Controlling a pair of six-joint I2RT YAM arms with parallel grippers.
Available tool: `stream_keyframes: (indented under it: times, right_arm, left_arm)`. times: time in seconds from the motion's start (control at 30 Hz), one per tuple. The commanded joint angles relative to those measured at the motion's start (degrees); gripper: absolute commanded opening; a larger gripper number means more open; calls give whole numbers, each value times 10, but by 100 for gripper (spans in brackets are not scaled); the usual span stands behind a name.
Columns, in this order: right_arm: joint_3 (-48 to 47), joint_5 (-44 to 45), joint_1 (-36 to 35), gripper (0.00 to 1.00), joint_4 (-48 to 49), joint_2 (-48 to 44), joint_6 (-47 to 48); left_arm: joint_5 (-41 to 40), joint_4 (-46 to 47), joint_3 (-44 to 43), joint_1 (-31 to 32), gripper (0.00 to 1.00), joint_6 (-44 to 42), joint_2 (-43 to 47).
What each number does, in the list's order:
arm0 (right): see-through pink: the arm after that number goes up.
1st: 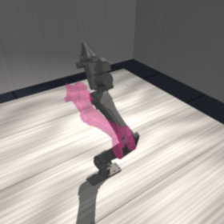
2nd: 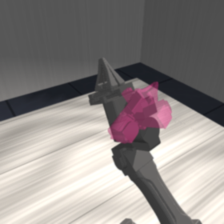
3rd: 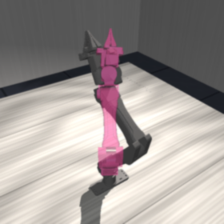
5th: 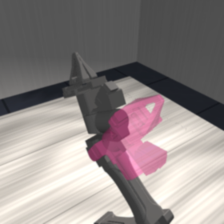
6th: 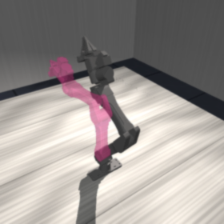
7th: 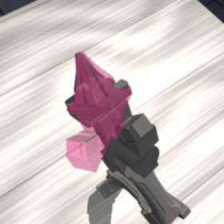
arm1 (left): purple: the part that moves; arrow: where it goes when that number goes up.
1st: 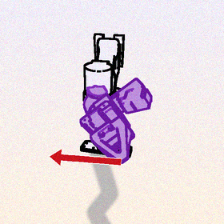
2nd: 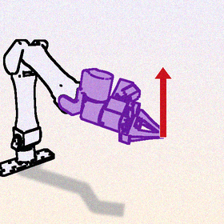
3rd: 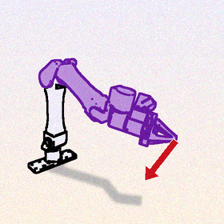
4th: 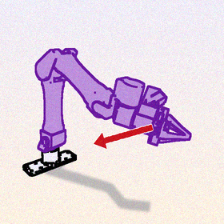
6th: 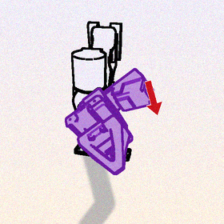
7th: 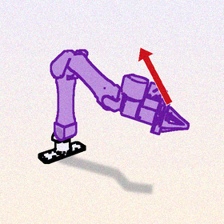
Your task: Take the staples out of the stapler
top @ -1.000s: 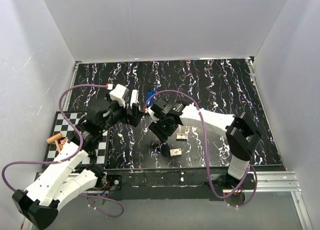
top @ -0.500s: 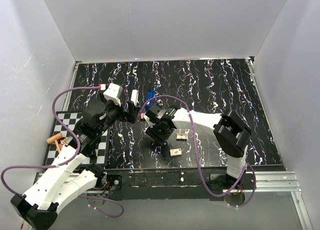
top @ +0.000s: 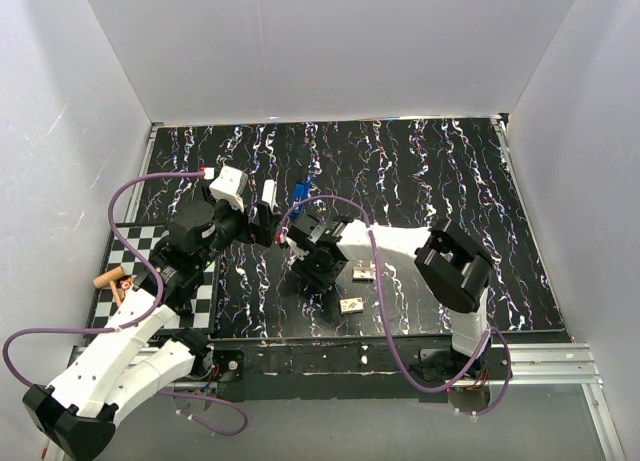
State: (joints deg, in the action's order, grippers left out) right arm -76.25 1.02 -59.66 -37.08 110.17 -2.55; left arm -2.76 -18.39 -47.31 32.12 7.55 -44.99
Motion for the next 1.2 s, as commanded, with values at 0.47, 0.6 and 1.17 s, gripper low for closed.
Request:
stream_keyframes:
  times: [0.47,0.6,1.17]
  right_arm:
    - [0,39,-23,32,2,13,-5]
    - [0,49,-24,19,-4,11,-10]
    - [-29,123,-19,11,-98,-95,-82]
  left_arm:
    - [-3,5,-2,0,98,-2,0]
    - [-3,5,-2,0,98,-2,-1]
    - [-5,4,-2,1,98,-2,3]
